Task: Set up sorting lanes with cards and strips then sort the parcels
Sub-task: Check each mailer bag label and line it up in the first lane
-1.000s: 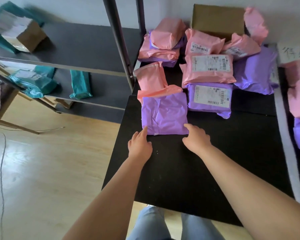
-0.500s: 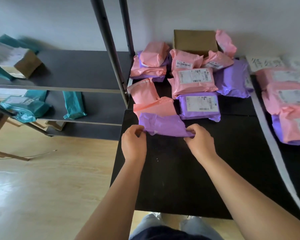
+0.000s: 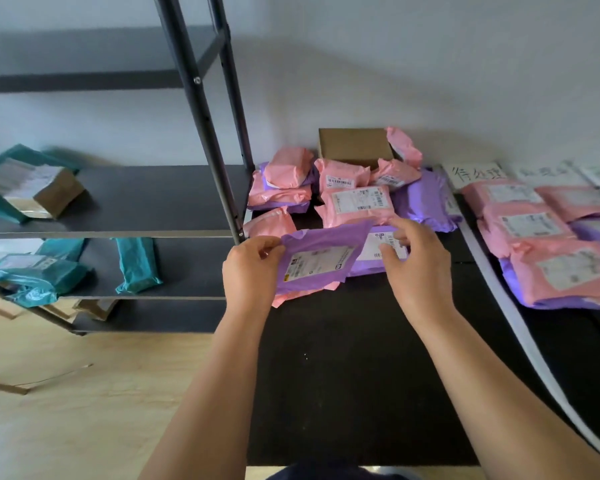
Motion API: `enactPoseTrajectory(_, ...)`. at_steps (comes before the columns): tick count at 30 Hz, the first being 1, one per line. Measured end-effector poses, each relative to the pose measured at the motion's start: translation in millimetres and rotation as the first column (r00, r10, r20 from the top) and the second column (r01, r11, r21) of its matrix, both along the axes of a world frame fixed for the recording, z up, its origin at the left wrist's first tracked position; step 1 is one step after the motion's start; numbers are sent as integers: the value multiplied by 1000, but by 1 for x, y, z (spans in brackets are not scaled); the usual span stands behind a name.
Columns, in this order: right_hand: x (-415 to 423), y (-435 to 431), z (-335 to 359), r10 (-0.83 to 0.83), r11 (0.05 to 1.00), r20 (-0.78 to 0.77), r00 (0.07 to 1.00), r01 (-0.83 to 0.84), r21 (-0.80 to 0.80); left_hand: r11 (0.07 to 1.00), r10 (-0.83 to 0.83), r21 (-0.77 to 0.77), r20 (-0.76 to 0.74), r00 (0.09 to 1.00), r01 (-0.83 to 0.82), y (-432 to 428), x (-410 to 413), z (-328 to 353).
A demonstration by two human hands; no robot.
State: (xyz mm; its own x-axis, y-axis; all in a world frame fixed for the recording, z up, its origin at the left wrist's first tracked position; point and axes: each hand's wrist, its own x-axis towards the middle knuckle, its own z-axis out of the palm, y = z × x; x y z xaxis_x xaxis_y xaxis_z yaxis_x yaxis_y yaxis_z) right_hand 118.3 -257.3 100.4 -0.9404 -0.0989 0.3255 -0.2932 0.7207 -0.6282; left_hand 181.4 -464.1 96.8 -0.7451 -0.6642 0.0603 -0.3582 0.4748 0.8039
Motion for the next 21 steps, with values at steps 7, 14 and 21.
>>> enactPoseTrajectory(7,9,-19,31,154,987,-130,979,-147,61,996,-87,-10,-43,995,87,-2,3,39)
enactPoseTrajectory(14,16,-13,27,14,1000,-30,999,-15,-22,955,60,298,-178,982,-4,-7,14,57)
enactPoseTrajectory(21,15,-18,60,132,991,-272,953,-120,61,995,-72,66,-118,990,80,6,21,73)
